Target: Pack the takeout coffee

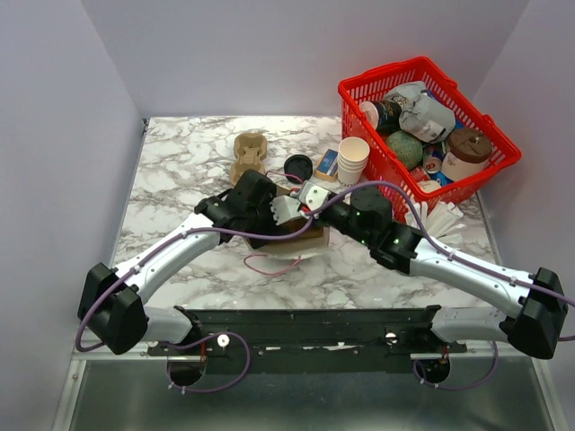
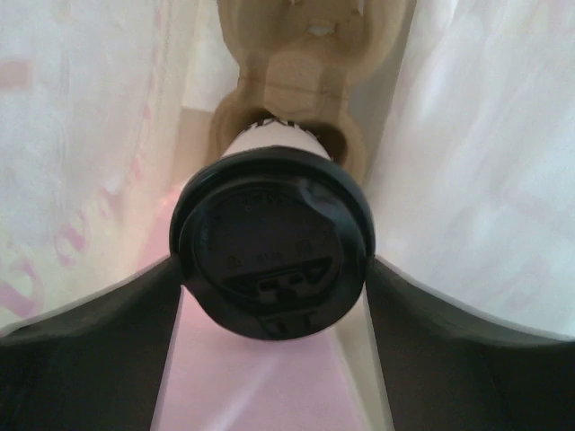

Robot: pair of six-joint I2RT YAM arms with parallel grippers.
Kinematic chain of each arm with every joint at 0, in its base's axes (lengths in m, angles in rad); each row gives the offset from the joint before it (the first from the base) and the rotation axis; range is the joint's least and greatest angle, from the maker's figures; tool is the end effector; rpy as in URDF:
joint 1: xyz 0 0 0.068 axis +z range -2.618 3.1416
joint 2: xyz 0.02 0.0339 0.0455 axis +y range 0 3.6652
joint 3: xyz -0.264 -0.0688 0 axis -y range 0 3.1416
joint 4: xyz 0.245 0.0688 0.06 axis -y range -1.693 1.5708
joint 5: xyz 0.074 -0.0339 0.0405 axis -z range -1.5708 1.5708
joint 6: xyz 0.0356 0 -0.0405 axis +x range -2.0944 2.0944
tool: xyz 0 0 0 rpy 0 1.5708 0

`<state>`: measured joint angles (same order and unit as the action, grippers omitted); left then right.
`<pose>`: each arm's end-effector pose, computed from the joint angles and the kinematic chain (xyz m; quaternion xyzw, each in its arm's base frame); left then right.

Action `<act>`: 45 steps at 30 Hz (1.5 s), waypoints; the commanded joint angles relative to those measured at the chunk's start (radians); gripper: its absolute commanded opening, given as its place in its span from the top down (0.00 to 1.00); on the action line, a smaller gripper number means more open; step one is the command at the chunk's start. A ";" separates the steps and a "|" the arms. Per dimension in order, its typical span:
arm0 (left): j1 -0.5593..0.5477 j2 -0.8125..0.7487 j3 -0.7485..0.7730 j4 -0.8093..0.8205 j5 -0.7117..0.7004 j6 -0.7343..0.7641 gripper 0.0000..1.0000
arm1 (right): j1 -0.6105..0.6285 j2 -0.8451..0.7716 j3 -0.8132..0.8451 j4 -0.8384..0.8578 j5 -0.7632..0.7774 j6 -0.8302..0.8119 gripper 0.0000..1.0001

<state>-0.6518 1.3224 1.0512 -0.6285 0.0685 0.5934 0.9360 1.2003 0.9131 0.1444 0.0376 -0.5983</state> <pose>0.2174 -0.1689 0.2758 0.5595 0.7600 -0.0419 0.3280 0.1700 0.2286 0.3321 -0.5156 0.5525 0.0960 0.6478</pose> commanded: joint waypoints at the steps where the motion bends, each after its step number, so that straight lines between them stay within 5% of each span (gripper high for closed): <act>1: 0.037 -0.018 -0.028 -0.096 0.074 -0.061 0.01 | 0.037 -0.028 0.038 -0.043 -0.104 0.037 1.00; 14: 0.037 -0.157 -0.019 -0.048 0.315 -0.086 0.01 | 0.029 -0.007 0.069 -0.126 -0.094 0.132 1.00; 23: 0.037 -0.155 0.020 -0.039 0.303 -0.090 0.01 | 0.017 0.038 0.135 -0.218 -0.100 0.178 1.00; 31: 0.037 -0.164 -0.011 0.050 0.113 -0.070 0.01 | 0.006 0.080 0.191 -0.284 -0.122 0.201 1.00; 45: 0.034 -0.183 -0.034 0.147 0.111 0.032 0.01 | -0.031 0.176 0.296 -0.424 -0.165 0.235 1.00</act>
<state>-0.6163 1.1721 1.0248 -0.5735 0.1837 0.5980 0.9054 1.3396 1.1839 -0.1844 -0.0807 -0.3805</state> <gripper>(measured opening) 0.987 0.006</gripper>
